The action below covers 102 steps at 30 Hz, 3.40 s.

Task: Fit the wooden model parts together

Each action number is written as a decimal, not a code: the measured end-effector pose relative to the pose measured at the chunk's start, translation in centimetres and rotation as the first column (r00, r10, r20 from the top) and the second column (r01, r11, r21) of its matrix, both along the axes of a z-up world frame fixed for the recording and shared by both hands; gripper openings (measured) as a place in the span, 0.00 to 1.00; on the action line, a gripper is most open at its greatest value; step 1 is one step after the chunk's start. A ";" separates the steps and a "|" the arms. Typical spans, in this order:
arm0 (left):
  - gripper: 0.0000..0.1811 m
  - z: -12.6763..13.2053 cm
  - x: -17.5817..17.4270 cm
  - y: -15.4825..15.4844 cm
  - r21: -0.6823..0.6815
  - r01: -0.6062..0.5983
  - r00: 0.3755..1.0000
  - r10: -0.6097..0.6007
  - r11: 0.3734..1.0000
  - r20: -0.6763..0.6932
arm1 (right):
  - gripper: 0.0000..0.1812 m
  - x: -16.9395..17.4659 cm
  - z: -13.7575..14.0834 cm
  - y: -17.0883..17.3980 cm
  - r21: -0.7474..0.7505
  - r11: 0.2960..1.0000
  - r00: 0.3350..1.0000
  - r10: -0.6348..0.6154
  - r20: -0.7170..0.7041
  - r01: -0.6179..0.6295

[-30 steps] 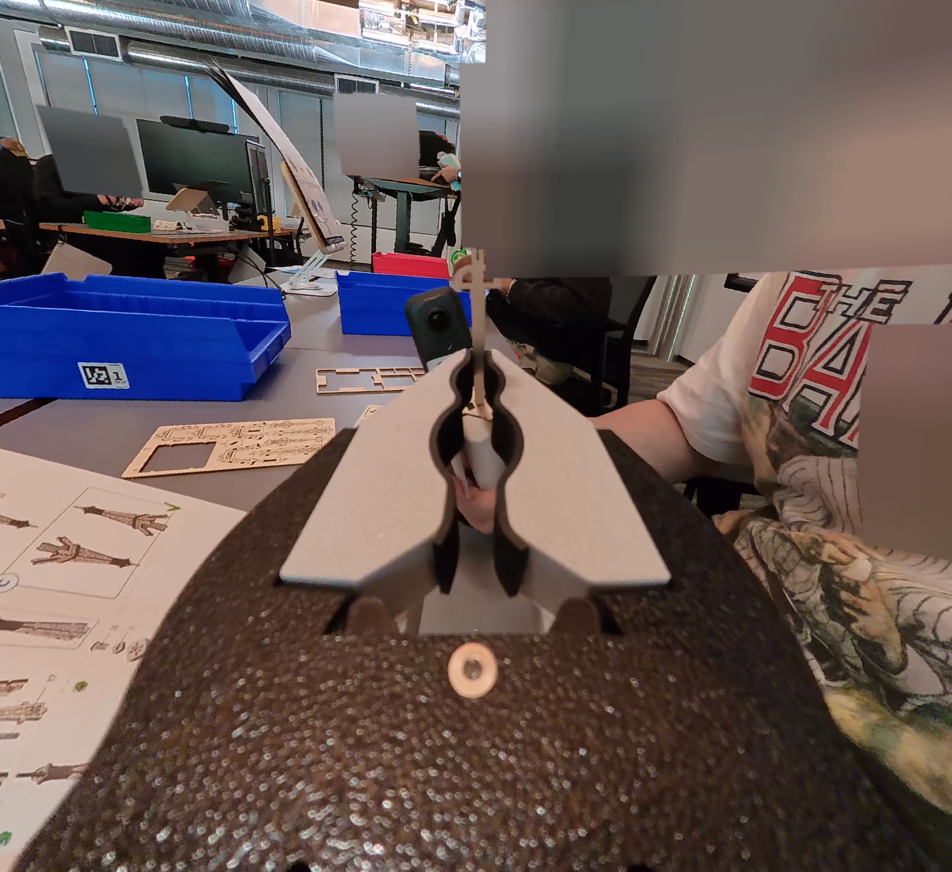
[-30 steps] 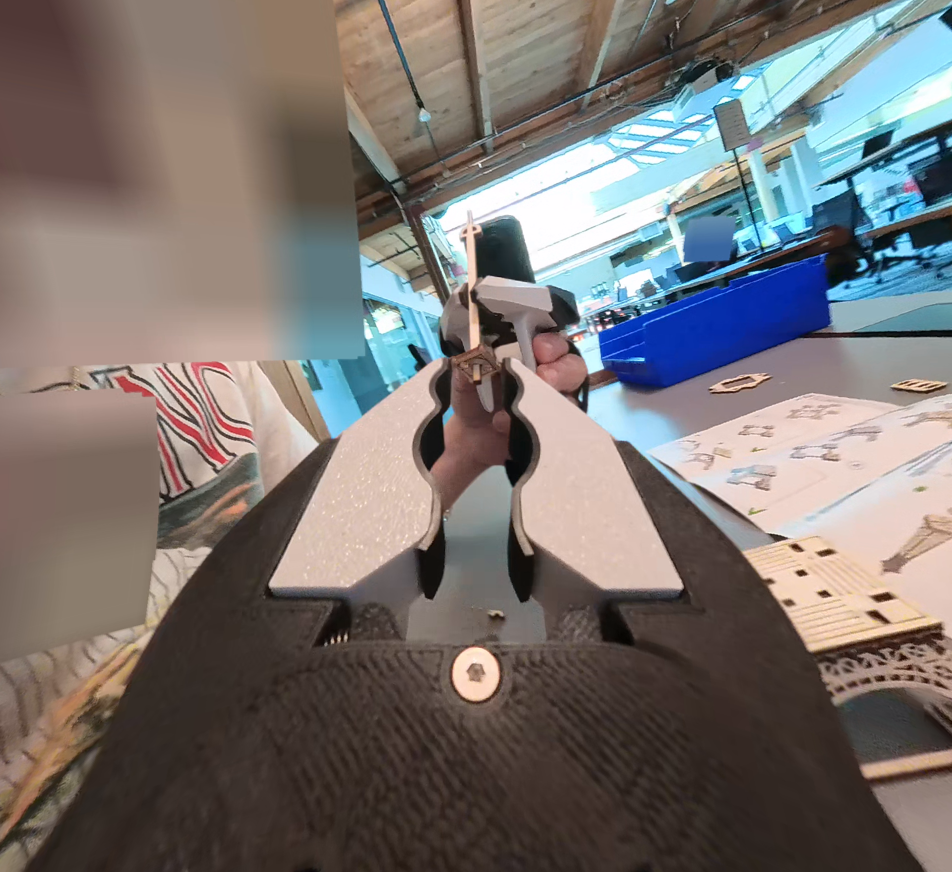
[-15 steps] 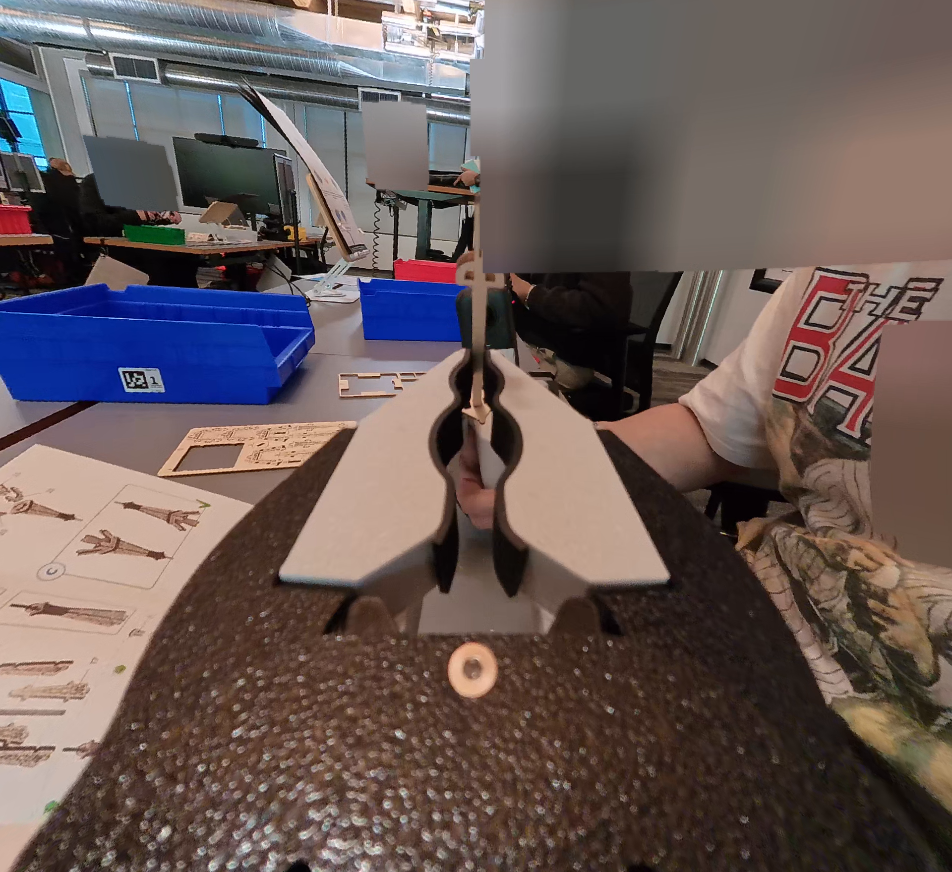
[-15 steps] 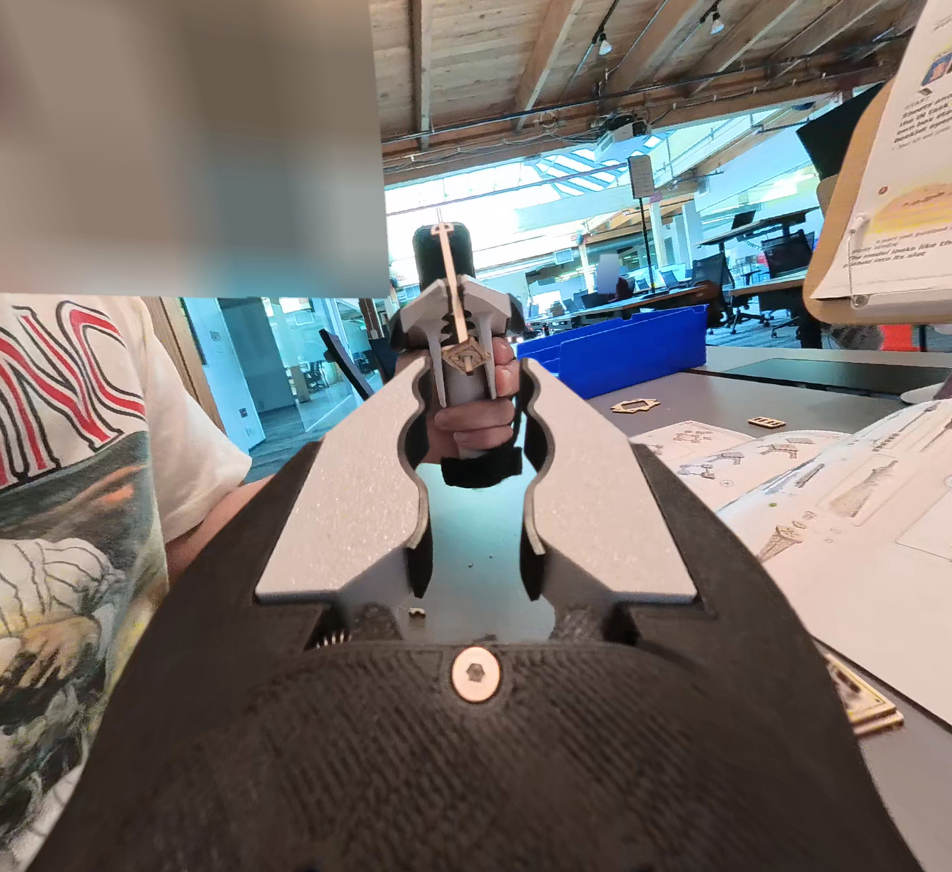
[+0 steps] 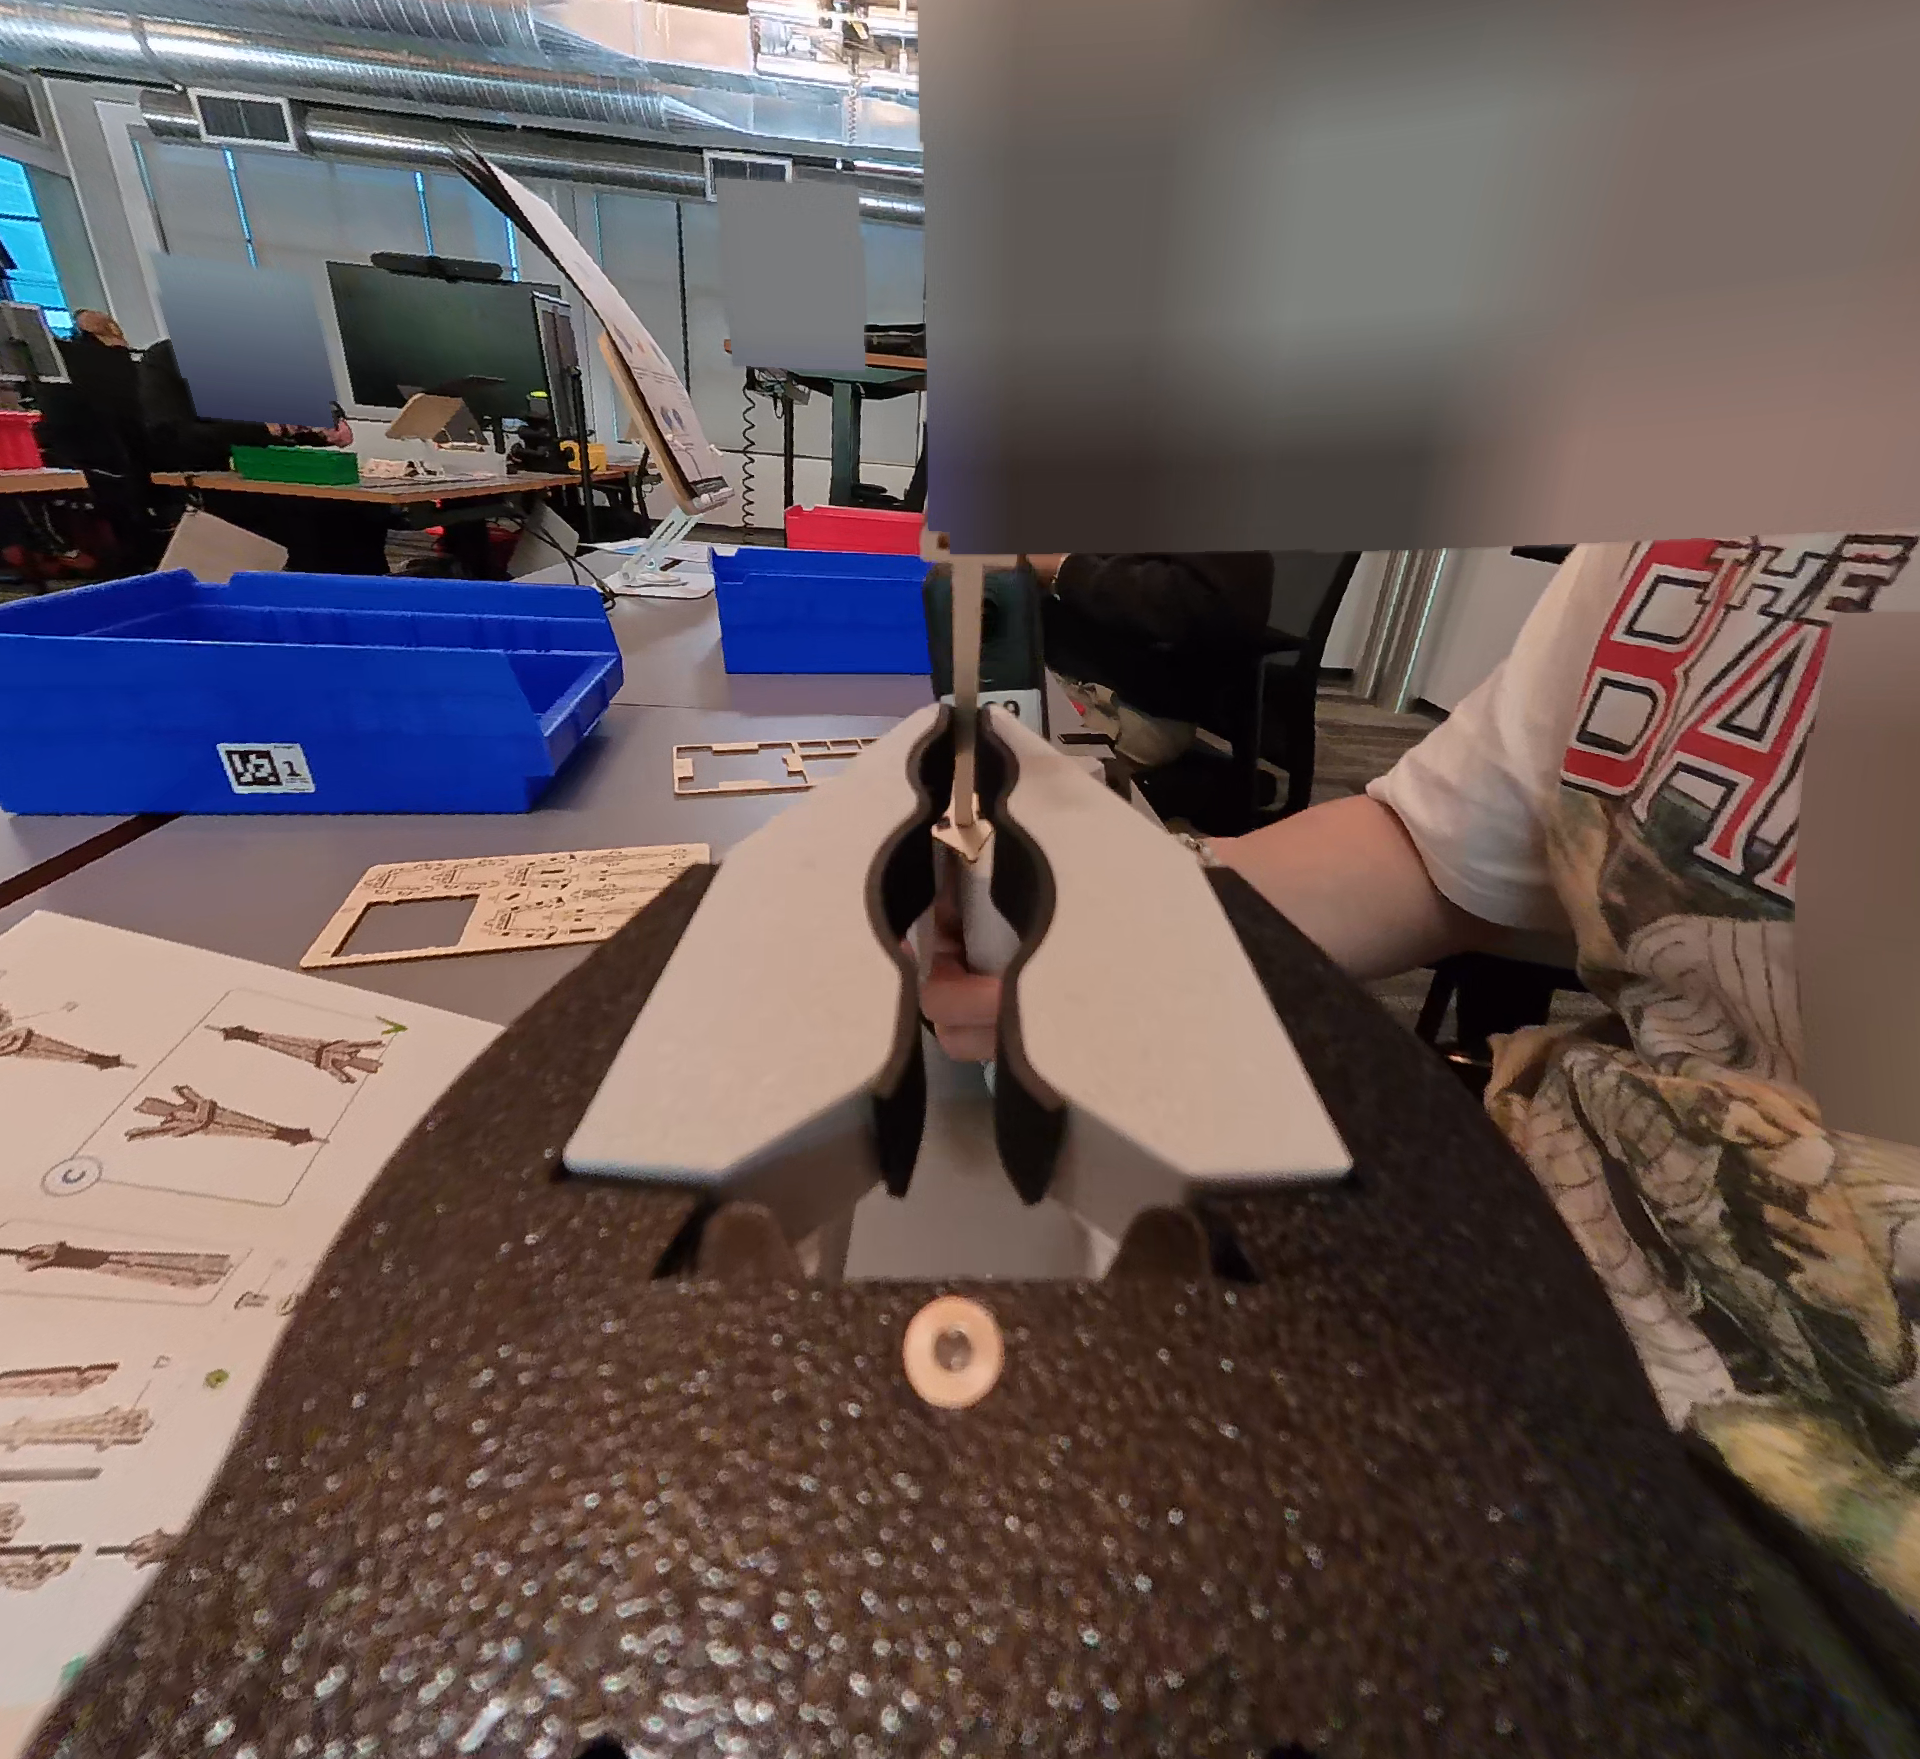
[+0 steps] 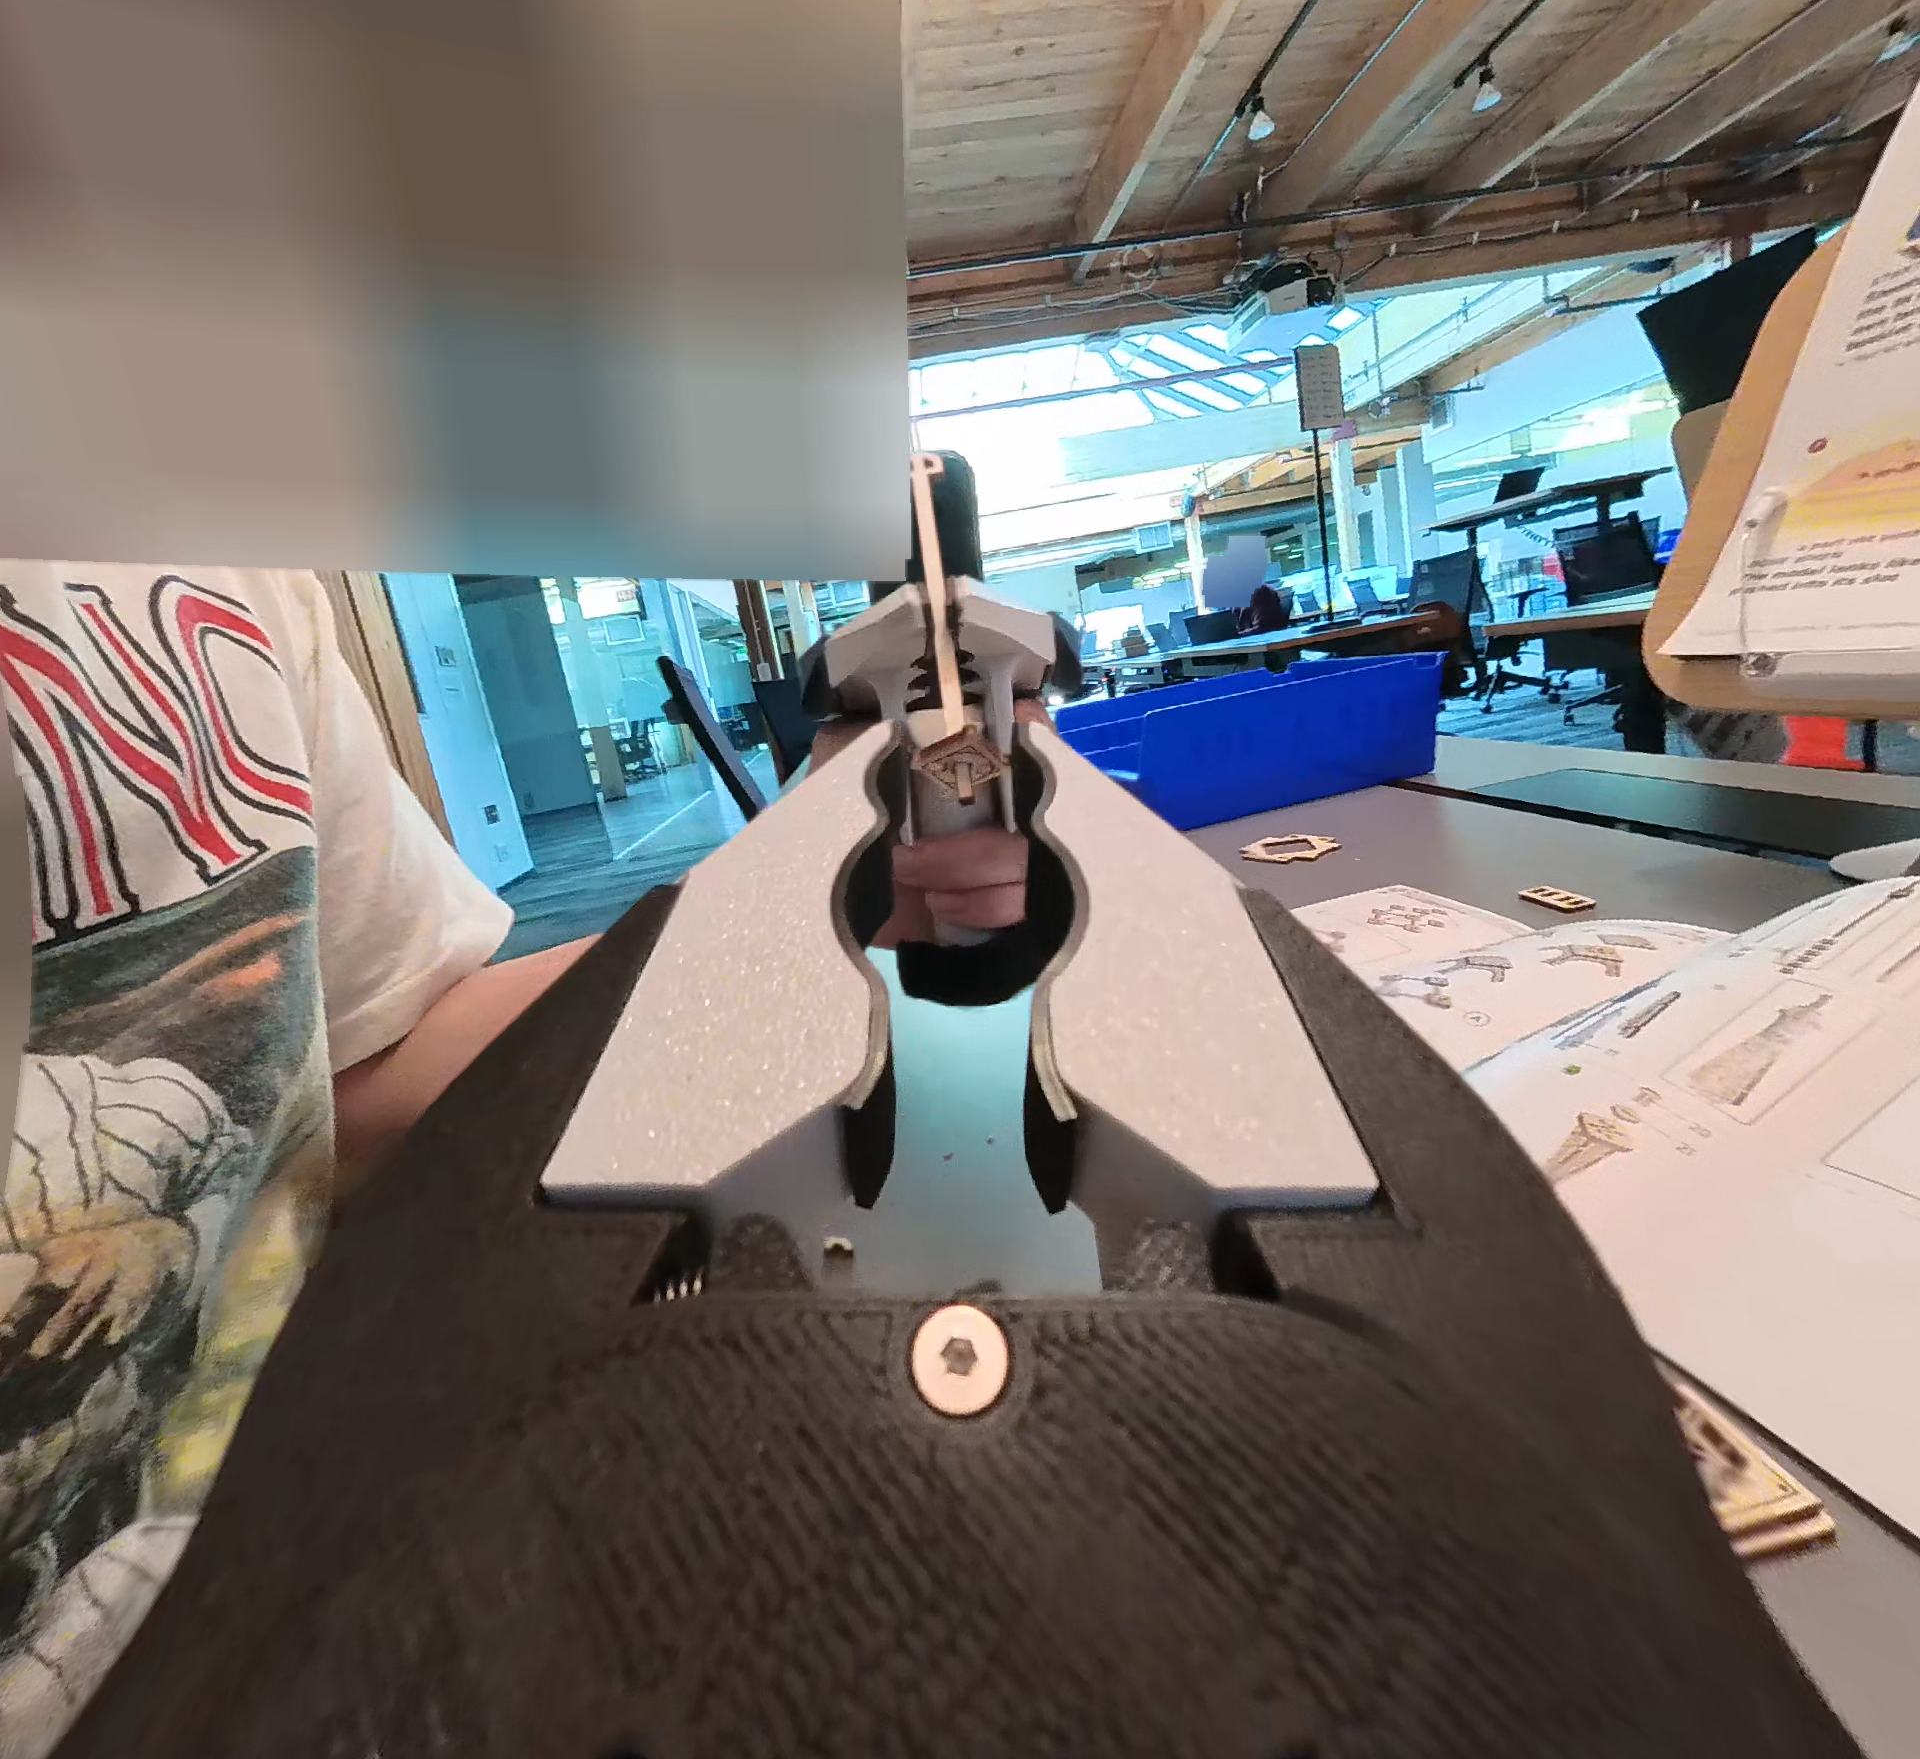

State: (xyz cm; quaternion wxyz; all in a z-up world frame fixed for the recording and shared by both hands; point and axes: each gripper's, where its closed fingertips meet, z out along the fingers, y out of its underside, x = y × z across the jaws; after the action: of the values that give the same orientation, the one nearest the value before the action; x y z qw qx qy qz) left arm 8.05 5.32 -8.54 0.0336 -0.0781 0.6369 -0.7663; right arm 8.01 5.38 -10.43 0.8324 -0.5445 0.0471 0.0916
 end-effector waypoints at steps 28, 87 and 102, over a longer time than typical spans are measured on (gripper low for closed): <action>0.00 0.9 2.7 -0.2 -0.162 -0.143 0.983 0.121 0.976 -0.140 | 0.15 2.3 0.1 -0.8 0.008 0.976 0.975 -0.217 0.044 0.217; 0.00 0.4 0.5 -0.8 -0.054 -0.035 0.999 0.035 0.998 -0.011 | 0.03 0.3 -0.2 0.1 -0.029 0.987 0.974 -0.149 0.171 0.156; 0.00 0.2 0.0 -1.4 -0.036 0.004 1.000 -0.004 0.999 -0.014 | 0.10 0.3 0.7 -0.5 0.043 0.997 0.997 -0.062 0.043 0.061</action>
State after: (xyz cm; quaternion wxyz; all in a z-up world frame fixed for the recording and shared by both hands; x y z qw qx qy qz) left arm 8.03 3.93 -8.37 0.0261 -0.0829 0.6234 -0.7770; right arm 8.33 4.83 -9.72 0.8468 -0.5273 0.0433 0.0548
